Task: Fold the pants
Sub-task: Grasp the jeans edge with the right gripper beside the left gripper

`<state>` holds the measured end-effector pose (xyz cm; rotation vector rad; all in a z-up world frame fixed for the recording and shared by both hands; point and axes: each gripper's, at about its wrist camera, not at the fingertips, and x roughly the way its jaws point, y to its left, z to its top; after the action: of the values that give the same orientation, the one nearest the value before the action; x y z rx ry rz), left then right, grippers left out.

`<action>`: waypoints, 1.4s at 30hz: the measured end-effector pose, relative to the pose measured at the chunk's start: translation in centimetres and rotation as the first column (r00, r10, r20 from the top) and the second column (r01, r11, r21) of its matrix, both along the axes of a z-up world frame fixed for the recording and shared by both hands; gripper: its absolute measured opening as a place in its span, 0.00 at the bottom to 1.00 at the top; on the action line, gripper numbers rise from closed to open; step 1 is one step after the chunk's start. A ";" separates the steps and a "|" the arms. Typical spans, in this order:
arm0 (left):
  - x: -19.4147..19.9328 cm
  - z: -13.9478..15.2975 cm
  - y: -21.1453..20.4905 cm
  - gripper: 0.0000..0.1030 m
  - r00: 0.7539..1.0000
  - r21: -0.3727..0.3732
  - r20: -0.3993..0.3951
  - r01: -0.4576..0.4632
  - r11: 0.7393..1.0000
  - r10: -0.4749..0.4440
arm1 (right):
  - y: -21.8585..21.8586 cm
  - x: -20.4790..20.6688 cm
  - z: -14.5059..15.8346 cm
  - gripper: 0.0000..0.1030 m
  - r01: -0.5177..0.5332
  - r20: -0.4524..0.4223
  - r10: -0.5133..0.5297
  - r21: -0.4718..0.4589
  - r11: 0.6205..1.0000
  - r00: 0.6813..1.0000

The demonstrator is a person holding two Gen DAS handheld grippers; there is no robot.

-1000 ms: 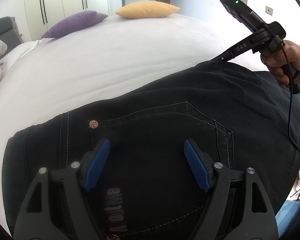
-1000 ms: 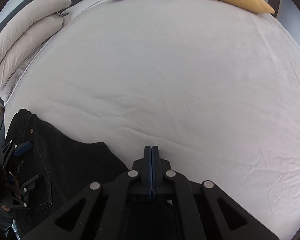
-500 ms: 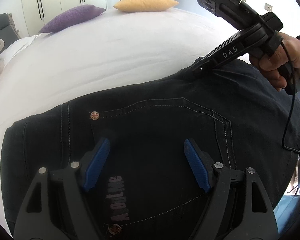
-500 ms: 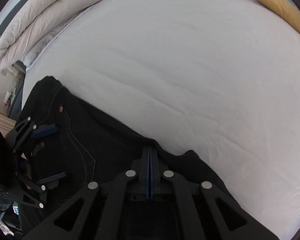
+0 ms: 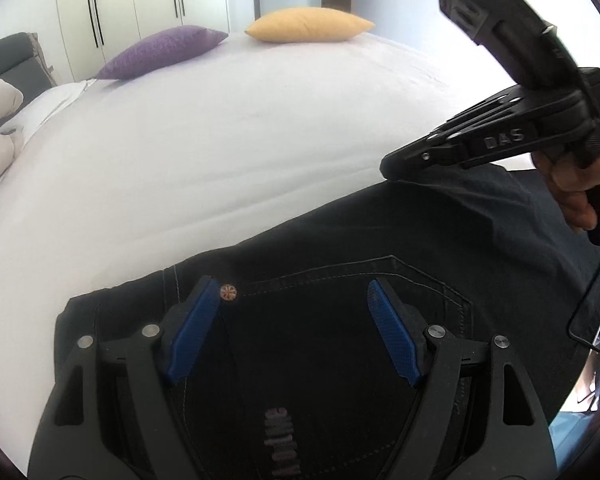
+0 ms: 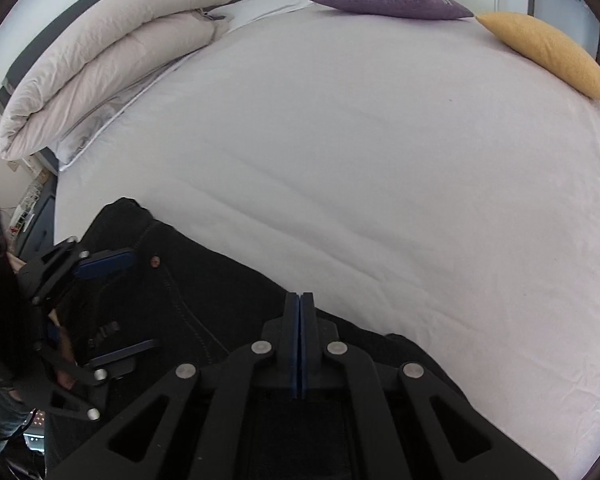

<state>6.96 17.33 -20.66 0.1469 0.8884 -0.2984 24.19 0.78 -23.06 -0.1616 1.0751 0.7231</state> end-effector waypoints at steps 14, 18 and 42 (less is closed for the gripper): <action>-2.1 -2.6 2.2 0.71 0.998 -0.005 -0.051 -0.027 1.000 0.027 | 1.0 1.8 -3.9 0.00 0.066 -0.006 -0.068 -0.110 0.992 0.998; -2.9 -2.8 2.5 0.72 0.998 -0.013 -0.037 -0.045 0.999 0.045 | 1.8 0.1 -1.2 0.04 0.037 -0.034 -0.035 0.062 0.997 0.999; -3.6 -3.6 2.2 0.74 0.998 -0.006 -0.026 -0.062 0.998 0.061 | -23.9 -5.9 -5.4 0.00 0.434 -0.127 -0.417 0.167 0.885 0.900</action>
<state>3.41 19.49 -24.26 0.1097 0.9153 -0.2463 18.31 -23.15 -28.48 0.2711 1.0691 0.4314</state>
